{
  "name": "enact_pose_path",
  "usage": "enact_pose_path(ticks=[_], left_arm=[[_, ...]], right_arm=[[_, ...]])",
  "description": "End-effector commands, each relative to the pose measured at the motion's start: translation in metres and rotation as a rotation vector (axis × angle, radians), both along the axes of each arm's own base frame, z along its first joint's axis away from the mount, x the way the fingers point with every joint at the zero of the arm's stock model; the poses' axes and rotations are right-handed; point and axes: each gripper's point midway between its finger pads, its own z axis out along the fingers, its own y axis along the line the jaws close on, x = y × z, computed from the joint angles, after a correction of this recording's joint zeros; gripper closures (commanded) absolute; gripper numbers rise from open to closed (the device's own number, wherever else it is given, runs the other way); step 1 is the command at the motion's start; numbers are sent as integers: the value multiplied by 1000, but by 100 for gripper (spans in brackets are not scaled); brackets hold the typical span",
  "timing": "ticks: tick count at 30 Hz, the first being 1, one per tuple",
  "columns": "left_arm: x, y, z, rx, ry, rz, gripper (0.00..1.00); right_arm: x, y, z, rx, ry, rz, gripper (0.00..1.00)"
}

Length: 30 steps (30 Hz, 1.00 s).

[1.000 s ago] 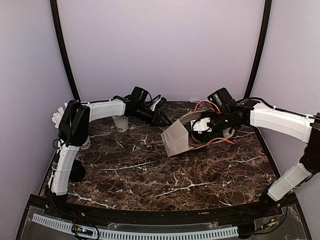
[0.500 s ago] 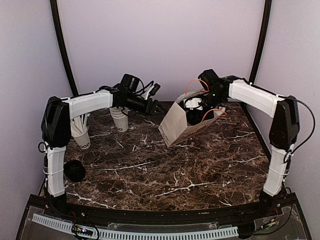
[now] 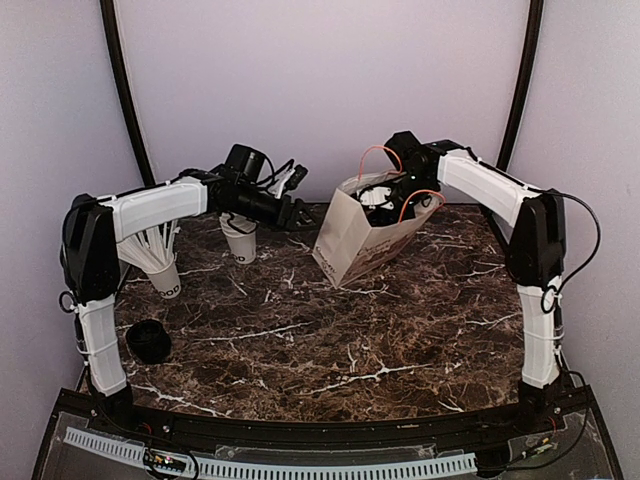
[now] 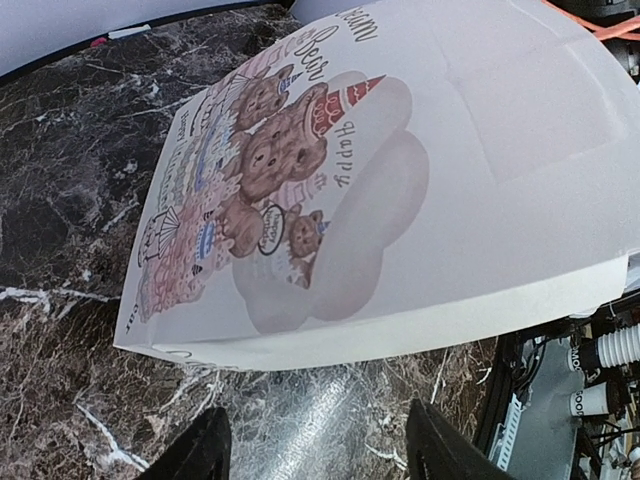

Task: Pack the takeout coffee

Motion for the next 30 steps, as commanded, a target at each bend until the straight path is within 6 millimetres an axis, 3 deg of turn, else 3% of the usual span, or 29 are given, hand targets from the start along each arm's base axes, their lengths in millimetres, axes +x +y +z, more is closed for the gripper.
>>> enact_pose_path(ticks=[1,5,9,15,30], left_arm=[[-11,9,26,-13,-44,8,37],[-16,12,27,-13,-43,8,37],[-19,15,28,-8,-48,11,37],[-24,19,26,-7,-52,13,37],[-29,19,17,-2,-39,-2,37]], right_arm=[[-4,6,-24,2,99,26,45],[-3,9,-30,-11,130,41,46],[-14,3,-38,-55,178,63,46],[-38,1,-24,-89,217,101,47],[-142,-5,-20,-214,360,176,48]])
